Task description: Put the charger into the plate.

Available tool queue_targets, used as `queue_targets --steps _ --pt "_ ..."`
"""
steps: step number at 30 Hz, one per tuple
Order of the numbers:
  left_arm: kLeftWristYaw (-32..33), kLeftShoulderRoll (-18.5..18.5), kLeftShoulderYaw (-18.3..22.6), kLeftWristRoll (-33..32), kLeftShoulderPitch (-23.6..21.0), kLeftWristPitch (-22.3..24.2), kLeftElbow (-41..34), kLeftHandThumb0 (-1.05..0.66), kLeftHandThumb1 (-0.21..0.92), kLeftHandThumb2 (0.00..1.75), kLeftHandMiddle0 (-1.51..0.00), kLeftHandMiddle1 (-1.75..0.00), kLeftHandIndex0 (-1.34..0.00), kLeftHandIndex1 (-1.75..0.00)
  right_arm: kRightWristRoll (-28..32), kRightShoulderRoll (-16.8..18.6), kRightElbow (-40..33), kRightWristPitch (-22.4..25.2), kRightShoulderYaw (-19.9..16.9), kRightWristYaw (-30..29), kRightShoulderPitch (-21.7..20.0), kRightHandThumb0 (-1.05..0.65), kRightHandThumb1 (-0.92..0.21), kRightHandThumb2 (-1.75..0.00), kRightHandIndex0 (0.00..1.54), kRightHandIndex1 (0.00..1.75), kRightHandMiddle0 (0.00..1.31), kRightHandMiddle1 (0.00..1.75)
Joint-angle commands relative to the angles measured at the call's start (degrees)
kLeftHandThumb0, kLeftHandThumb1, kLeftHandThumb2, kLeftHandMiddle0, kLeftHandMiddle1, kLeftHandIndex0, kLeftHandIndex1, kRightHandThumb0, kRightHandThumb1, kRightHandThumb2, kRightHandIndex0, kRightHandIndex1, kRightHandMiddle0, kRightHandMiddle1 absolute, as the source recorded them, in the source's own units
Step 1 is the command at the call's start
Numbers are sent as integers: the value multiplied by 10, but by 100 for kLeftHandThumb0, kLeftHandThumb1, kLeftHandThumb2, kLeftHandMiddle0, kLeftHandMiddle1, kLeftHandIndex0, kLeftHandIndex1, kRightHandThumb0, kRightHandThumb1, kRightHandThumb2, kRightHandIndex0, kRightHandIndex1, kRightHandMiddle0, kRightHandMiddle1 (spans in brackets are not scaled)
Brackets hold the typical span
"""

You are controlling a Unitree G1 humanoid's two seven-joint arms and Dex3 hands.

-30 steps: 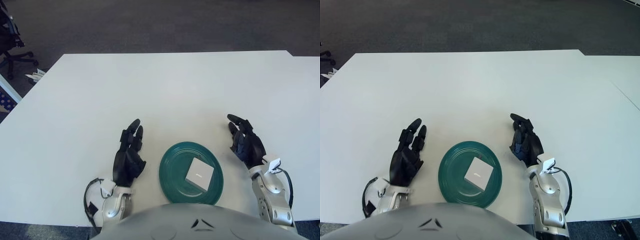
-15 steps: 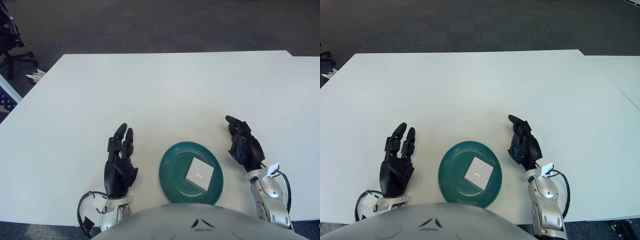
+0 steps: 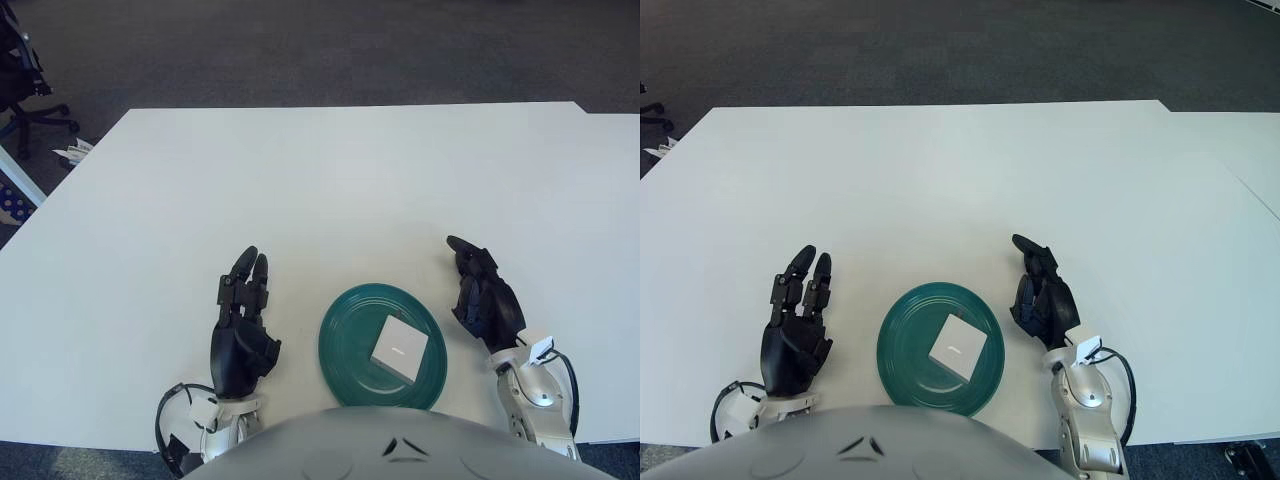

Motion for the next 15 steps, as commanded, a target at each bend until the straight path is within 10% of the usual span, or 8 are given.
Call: queue_targets --steps 1,15 --pt "-10 23 12 1 1 26 46 -102 92 112 -15 0 0 -46 -12 9 50 23 11 -4 18 -94 -92 -99 20 0 0 59" --pt "-2 30 14 22 -13 47 28 -102 92 110 -16 -1 0 -40 10 34 120 -71 12 5 5 -96 -92 -96 24 2 0 62"
